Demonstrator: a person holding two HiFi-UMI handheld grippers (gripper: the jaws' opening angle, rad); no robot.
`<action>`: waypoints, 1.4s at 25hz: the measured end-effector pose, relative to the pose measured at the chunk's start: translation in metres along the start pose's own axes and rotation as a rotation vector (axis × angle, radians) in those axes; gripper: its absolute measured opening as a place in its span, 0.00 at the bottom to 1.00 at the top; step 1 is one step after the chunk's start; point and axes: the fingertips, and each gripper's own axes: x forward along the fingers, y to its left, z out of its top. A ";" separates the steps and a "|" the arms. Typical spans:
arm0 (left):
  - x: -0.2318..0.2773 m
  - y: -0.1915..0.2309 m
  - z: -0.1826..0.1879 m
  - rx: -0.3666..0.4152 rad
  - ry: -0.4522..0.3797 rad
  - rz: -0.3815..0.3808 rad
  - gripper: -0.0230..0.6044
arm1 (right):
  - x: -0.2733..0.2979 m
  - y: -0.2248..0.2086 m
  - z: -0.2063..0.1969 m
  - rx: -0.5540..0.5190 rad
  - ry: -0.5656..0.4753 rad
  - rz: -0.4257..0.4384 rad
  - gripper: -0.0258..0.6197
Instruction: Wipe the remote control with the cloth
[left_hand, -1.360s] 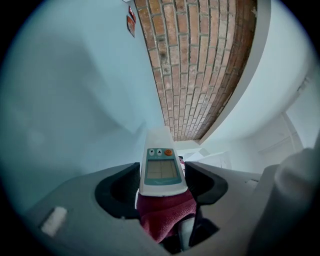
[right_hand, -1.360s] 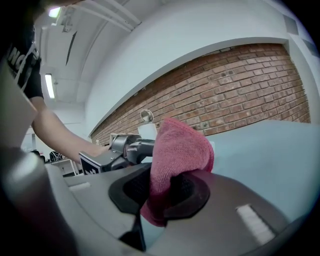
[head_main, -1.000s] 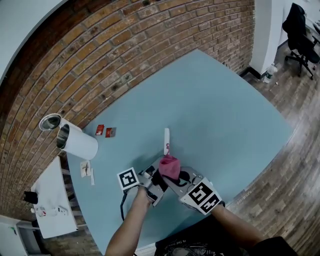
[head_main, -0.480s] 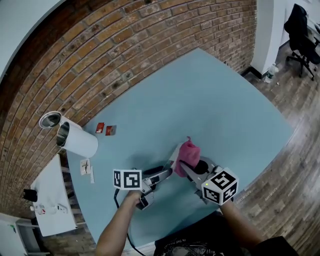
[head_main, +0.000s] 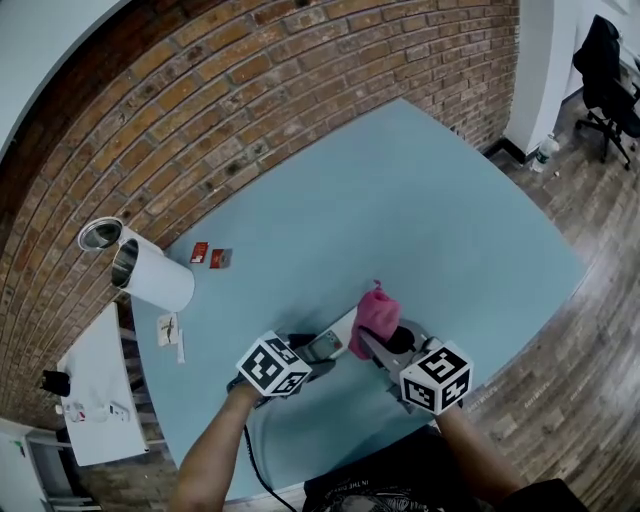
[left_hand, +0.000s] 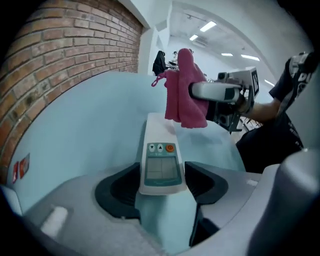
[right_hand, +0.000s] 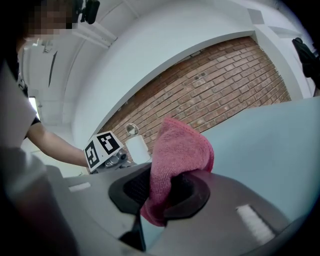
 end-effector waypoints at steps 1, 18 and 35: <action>0.001 0.001 -0.003 0.033 0.021 0.022 0.50 | 0.000 0.001 -0.002 -0.001 0.006 0.007 0.14; -0.007 0.002 -0.002 0.100 0.018 0.203 0.50 | 0.004 0.018 -0.014 0.025 0.055 0.091 0.14; -0.103 -0.087 0.011 -0.458 -0.644 0.528 0.04 | -0.024 0.104 -0.017 -0.153 0.142 0.039 0.14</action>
